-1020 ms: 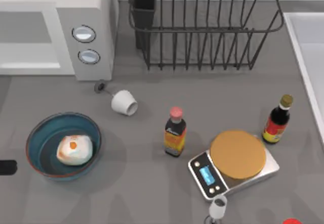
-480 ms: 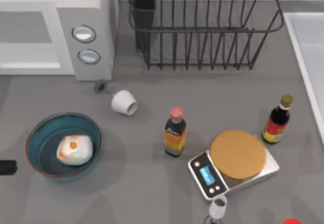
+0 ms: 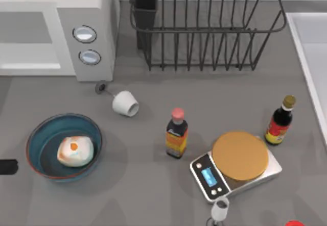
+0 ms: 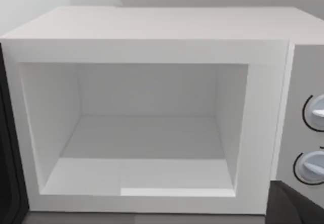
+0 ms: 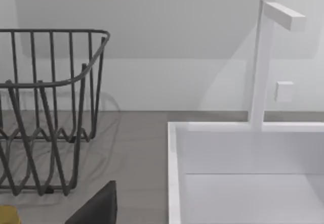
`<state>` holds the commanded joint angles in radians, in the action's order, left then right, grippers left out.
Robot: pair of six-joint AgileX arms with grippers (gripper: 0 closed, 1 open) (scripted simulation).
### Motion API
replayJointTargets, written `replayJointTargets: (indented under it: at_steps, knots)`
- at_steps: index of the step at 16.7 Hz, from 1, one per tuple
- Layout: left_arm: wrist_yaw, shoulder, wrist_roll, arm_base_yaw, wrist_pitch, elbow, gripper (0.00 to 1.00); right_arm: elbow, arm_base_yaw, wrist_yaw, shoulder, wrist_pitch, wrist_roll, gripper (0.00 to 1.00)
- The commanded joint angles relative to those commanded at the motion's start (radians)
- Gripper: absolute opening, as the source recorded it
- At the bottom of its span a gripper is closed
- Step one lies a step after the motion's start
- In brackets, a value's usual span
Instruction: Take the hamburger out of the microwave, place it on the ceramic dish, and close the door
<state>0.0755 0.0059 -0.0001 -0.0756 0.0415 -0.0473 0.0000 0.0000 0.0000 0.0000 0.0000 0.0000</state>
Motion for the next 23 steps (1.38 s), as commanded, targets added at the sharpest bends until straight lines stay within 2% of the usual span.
replayJointTargets:
  at_steps: [3,5,10,14,16,20,23]
  knots:
    - [0.078,0.006,0.0,-0.078,0.04,-0.046,0.0,0.0,0.0,0.0,0.0,0.0,0.0,1.0]
    - [0.094,0.007,0.0,-0.094,0.049,-0.056,0.0,0.0,0.0,0.0,0.0,0.0,0.0,1.0]
    - [0.074,0.021,0.0,-0.074,0.041,-0.069,0.0,0.0,0.0,0.0,0.0,0.0,0.0,1.0]
    - [-0.038,0.132,0.001,0.038,0.001,-0.135,0.0,0.0,0.0,0.0,0.0,0.0,0.0,1.0]
    - [-0.069,0.163,0.002,0.069,-0.014,-0.151,0.0,0.0,0.0,0.0,0.0,0.0,0.0,1.0]
    - [-0.065,0.16,0.002,0.064,-0.011,-0.15,0.0,0.0,0.0,0.0,0.0,0.0,0.0,1.0]
    - [0.007,0.165,0.002,-0.007,0.016,-0.183,0.0,0.0,0.0,0.0,0.0,0.0,0.0,1.0]
